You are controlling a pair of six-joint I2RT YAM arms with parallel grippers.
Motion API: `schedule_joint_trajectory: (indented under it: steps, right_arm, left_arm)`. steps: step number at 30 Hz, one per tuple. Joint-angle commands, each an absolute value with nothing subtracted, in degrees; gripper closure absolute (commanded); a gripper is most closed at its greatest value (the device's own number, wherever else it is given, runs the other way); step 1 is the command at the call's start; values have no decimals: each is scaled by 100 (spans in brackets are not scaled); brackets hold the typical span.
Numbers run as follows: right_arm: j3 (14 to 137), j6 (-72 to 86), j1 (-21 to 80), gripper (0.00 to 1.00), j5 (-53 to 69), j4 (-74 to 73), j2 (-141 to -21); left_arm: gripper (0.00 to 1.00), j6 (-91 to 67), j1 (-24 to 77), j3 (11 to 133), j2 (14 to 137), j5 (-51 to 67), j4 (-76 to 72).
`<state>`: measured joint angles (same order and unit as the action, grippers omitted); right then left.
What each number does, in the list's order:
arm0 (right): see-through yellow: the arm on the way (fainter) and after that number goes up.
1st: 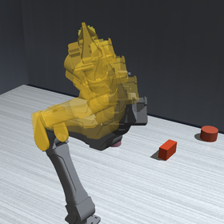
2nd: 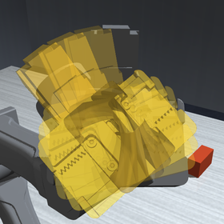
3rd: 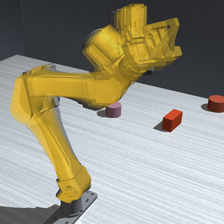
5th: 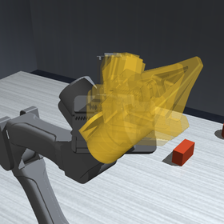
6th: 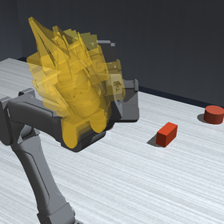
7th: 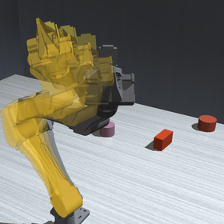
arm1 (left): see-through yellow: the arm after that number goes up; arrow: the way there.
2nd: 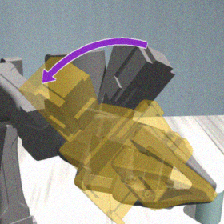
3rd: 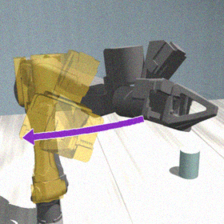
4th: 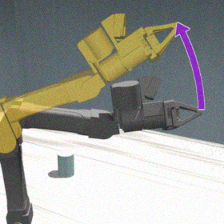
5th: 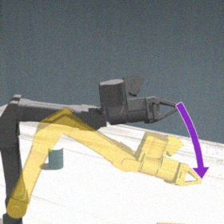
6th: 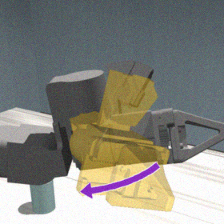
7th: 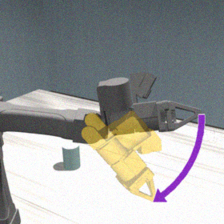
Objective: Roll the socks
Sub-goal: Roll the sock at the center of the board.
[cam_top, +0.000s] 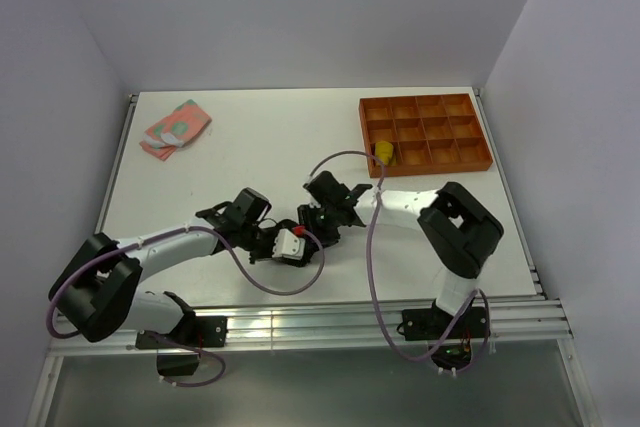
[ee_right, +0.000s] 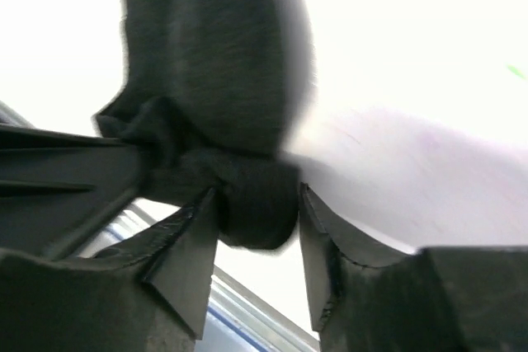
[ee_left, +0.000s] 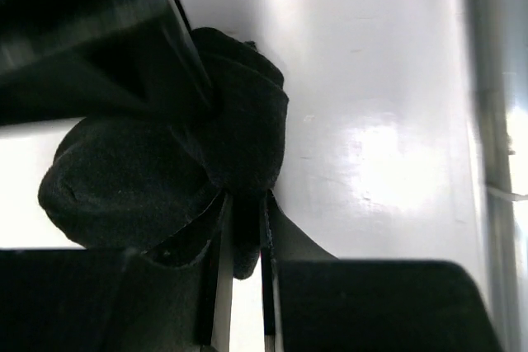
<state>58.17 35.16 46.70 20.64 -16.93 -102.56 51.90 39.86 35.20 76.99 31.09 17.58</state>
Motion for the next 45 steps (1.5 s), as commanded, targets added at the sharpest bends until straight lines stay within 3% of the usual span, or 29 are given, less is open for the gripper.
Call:
schedule_joint_trajectory:
  steps: [1, 13, 18, 26, 32, 45]
  right_arm:
    - [5459, 3656, 4623, 49, 801, -1978, -9644]
    - [4123, 3938, 4693, 48, -289, -888, -7586]
    - [4210, 3411, 5527, 47, -808, -607, -7163]
    - [4728, 2410, 6696, 42, -1494, 95, -8006]
    - [4816, 1952, 6934, 40, -1310, 913, -8604]
    - [5133, 1819, 7180, 39, -1160, 896, -9536]
  left_arm:
    - [100, 5378, 3815, 3699, 7813, 4033, 3031]
    - [100, 6494, 2383, 5447, 9755, 5448, 5587]
    - [100, 6635, 2250, 5905, 10511, 5519, 6142]
    - [100, 7022, 2030, 6661, 11451, 5669, 7101]
    - [100, 7049, 2013, 6794, 11663, 5590, 7286]
    - [100, 6654, 2004, 6926, 11847, 5581, 7102]
